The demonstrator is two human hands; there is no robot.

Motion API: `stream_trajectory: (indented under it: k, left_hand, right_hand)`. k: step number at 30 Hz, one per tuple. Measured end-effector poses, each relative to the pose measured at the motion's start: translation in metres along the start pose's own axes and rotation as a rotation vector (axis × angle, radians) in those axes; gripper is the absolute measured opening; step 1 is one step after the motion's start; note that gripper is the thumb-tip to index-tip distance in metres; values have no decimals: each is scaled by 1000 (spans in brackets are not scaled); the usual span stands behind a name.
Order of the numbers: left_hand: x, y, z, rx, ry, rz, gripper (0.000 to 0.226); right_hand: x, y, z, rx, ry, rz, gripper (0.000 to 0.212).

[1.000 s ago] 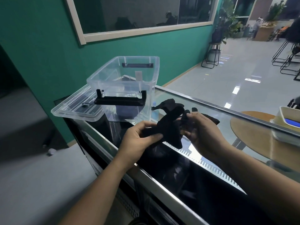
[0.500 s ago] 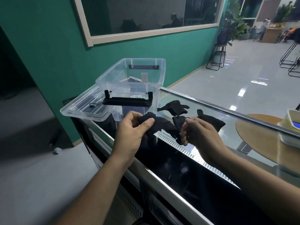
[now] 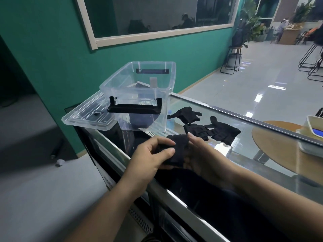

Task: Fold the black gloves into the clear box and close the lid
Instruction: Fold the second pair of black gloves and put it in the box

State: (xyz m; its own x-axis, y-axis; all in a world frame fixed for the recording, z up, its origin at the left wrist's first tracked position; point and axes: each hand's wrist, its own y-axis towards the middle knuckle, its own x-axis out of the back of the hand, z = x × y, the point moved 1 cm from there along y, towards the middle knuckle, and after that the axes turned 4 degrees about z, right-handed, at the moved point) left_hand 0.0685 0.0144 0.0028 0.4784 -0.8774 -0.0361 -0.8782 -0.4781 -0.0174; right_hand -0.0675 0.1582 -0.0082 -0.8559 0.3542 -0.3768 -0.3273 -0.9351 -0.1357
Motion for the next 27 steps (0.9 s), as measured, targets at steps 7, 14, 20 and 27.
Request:
stream_trajectory:
  k: [7, 14, 20, 27]
  left_hand:
    - [9, -13, 7, 2, 347, 103, 16]
    - [12, -17, 10, -55, 681, 172, 12]
    - [11, -19, 11, -128, 815, 180, 19]
    - [14, -16, 15, -250, 913, 114, 26]
  right_hand:
    - [3, 2, 0, -17, 135, 70, 74]
    - [12, 10, 7, 101, 58, -17, 58]
    - [37, 21, 16, 218, -249, -264, 38]
    - [54, 3, 28, 351, -880, -519, 26]
